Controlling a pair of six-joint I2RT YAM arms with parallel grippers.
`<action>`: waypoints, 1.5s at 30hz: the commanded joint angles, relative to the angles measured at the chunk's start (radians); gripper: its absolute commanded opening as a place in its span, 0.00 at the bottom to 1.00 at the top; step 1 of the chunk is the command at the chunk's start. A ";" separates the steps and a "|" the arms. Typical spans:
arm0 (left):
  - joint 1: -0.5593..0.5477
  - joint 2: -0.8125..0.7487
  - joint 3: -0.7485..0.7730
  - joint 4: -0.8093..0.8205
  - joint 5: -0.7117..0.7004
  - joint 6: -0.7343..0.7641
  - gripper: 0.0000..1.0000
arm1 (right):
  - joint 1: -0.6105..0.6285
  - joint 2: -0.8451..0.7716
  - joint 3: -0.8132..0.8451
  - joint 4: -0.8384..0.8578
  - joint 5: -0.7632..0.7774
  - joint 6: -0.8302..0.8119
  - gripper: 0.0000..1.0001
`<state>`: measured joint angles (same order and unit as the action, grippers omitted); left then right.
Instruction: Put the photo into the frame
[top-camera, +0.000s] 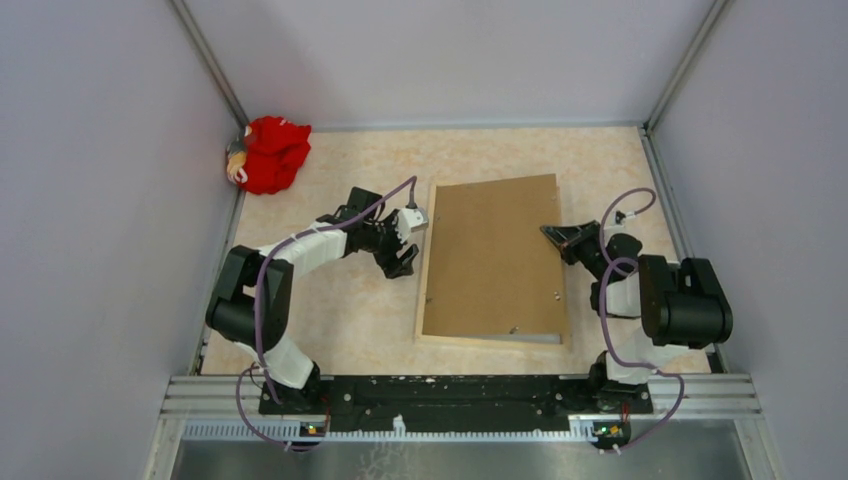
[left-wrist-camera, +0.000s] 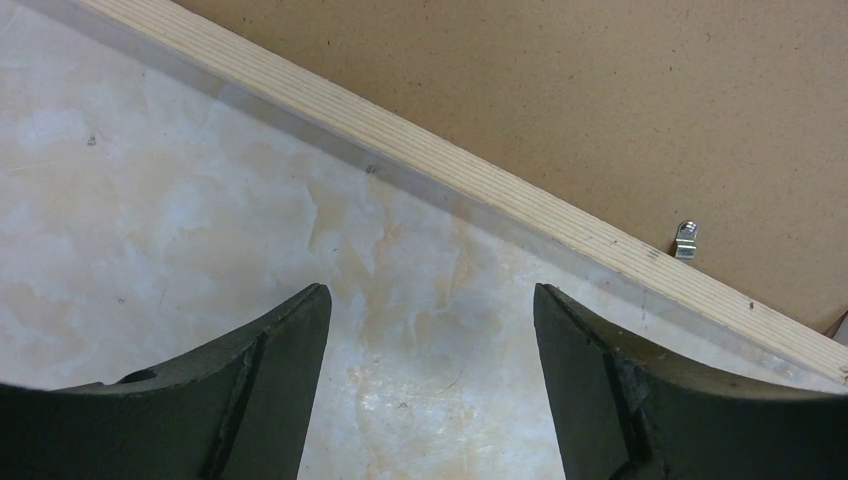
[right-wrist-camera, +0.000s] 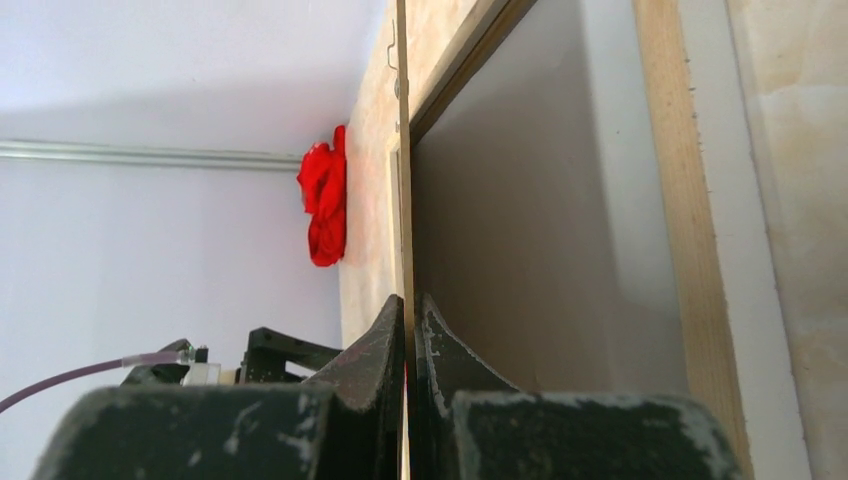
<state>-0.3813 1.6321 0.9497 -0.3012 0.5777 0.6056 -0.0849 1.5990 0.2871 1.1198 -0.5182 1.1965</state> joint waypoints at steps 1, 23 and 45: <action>0.000 0.011 -0.010 0.009 0.017 0.019 0.80 | 0.011 -0.003 -0.031 0.089 0.036 -0.021 0.00; 0.000 0.008 -0.006 0.006 0.025 0.024 0.80 | 0.206 -0.256 0.331 -1.011 0.355 -0.619 0.79; -0.001 0.003 -0.008 -0.008 0.023 0.027 0.80 | 0.496 -0.069 0.752 -1.591 0.893 -0.765 0.99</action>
<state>-0.3813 1.6352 0.9417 -0.3092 0.5823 0.6239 0.3798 1.5211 0.9527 -0.4072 0.2722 0.4625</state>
